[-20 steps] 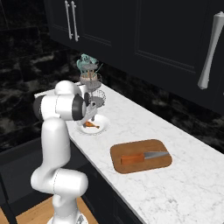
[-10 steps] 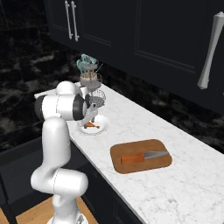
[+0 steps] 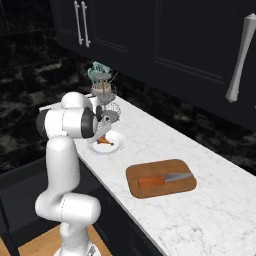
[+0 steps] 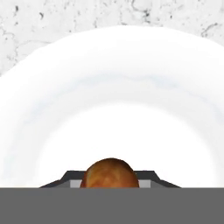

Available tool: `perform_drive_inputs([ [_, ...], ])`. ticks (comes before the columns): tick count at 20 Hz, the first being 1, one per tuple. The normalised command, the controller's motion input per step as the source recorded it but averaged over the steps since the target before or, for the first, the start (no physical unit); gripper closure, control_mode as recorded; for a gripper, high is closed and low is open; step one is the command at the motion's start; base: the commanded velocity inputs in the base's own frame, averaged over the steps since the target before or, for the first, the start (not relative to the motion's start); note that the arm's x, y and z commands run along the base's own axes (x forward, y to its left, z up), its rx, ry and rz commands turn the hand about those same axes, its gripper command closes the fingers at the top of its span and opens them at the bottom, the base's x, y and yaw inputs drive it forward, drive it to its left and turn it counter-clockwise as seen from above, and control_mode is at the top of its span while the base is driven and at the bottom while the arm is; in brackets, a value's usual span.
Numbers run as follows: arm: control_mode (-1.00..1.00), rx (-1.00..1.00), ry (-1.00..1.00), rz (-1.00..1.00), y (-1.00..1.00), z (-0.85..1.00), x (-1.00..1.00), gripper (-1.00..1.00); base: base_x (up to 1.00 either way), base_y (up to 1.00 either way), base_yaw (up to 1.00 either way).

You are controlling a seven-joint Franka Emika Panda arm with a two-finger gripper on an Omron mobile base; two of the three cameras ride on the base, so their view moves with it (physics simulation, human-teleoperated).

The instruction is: Pick up the knife from the drawer and place it on the cutting board. Then place the meat from the plate to the cutting board.

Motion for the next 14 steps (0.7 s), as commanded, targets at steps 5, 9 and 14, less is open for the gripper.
perform_drive_inputs([
  [5, -1.00, 0.00, -0.09, -0.03, -0.34, 0.60, -0.52, 1.00, 0.00, 0.00, 0.00],
  [9, -1.00, 0.00, -0.06, -0.01, -0.44, 0.46, -0.45, 1.00, 0.00, 0.00, 0.00],
  [14, -1.00, 0.00, -0.01, 0.00, -0.56, 0.18, -0.47, 1.00, 0.00, 0.00, 0.00],
])
